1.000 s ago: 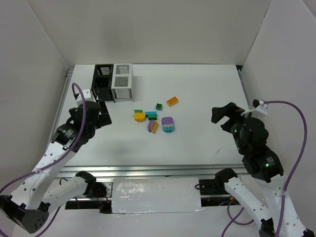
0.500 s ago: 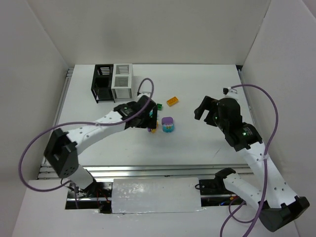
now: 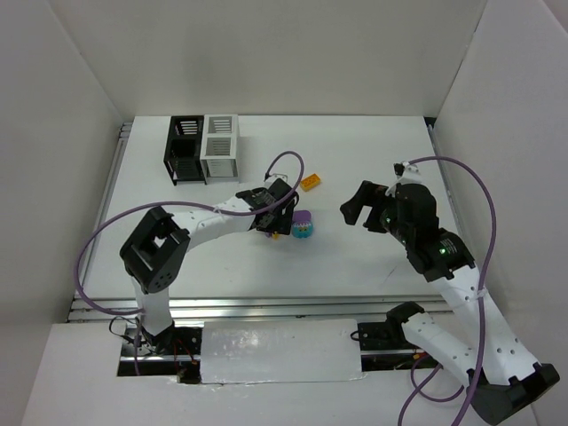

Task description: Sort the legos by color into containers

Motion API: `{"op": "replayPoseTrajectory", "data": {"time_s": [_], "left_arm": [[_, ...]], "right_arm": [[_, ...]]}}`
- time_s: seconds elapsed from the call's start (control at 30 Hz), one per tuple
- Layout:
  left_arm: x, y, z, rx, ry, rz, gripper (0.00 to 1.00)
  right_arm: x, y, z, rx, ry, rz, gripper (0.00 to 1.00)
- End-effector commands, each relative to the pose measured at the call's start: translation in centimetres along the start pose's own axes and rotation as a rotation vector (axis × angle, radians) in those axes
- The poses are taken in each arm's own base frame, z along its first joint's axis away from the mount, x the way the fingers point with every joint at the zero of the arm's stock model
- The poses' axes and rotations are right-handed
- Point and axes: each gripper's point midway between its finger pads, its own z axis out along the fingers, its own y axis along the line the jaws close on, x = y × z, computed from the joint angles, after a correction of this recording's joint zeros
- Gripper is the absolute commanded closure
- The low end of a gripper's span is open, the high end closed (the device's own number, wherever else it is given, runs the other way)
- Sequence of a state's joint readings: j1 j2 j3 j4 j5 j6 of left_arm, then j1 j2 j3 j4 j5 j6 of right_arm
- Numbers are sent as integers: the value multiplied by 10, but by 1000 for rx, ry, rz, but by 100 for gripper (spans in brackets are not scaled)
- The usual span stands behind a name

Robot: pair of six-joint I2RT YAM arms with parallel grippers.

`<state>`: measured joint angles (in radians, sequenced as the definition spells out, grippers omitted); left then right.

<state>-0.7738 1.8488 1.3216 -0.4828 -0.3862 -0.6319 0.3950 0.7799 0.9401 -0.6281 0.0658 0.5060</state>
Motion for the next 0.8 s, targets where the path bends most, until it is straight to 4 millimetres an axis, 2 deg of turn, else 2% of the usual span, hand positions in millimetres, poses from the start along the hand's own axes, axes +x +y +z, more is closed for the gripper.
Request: {"op": "replayPoseTrajectory", "data": {"time_s": [0.0, 0.27, 0.4, 0.5, 0.53, 0.6, 0.67, 0.7, 0.77], "left_arm": [[-8, -8, 11, 39, -55, 2, 8], [-1, -6, 37, 17, -51, 31, 15], [3, -5, 42, 16, -47, 30, 18], [6, -1, 44, -5, -41, 31, 35], [9, 2, 44, -11, -34, 31, 51], [12, 7, 36, -13, -36, 19, 75], [12, 6, 25, 1, -44, 17, 84], [10, 4, 8, 7, -71, 31, 91], [6, 3, -11, 10, -105, 44, 98]], "right_arm": [[-8, 17, -1, -84, -31, -23, 0], [-5, 23, 0, -119, -13, -32, 1], [-5, 24, 1, -121, -4, -33, 0], [-5, 24, 1, -119, -7, -35, 0], [-5, 24, 1, -119, -7, -35, 0], [-7, 24, 1, -119, -16, -33, 0], [-7, 24, 1, -120, -17, -32, 0], [-6, 24, 3, -120, -15, -31, 0], [-8, 25, 3, -121, -19, -21, 0]]}}
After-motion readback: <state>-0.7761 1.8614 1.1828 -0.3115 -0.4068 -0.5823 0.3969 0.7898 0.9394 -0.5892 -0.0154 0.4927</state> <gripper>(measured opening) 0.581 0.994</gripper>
